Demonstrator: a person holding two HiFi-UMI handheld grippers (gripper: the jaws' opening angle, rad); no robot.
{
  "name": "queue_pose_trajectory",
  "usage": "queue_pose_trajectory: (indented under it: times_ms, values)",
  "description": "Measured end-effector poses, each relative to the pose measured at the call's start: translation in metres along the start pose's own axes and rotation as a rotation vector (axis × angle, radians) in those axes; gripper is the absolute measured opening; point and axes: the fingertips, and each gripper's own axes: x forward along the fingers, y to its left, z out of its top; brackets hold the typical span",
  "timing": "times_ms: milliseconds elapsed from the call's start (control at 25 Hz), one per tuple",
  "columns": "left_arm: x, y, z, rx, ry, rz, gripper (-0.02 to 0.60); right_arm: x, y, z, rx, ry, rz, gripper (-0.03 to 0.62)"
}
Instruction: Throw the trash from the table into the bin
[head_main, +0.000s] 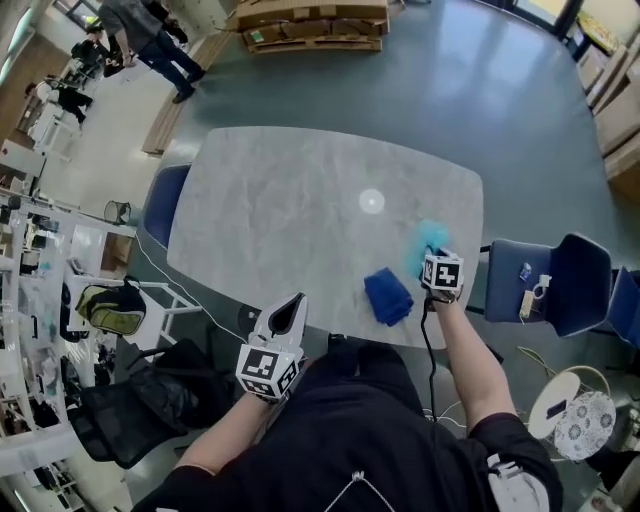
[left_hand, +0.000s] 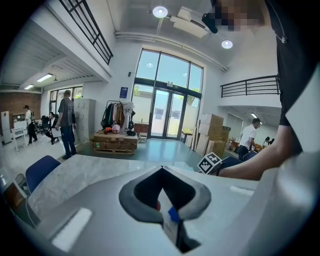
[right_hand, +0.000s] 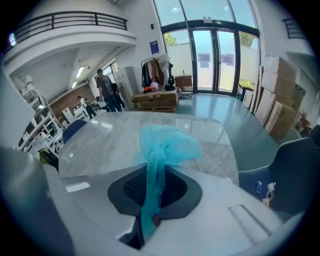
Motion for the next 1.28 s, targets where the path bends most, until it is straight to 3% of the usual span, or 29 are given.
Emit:
queue_pose_trajectory:
  times_ms: [360, 640, 920, 1280]
  values:
    - [0.011, -0.022, 0.033, 0.05, -0.093, -0.101, 0.002, -0.152, 0.067, 0.083, -0.02, -0.358, 0.104, 0.044]
    - [0.018, -0.047, 0.07, 0.09, -0.166, -0.182, 0.002, -0.248, 0.104, 0.117, -0.062, -0.526, 0.129, 0.044]
    - [0.009, -0.06, 0.093, 0.098, -0.232, -0.216, 0.002, -0.309, 0.136, 0.116, -0.051, -0.615, 0.176, 0.045]
    - [0.002, -0.068, 0.099, 0.058, -0.262, -0.258, 0.002, -0.326, 0.147, 0.101, -0.035, -0.635, 0.196, 0.046]
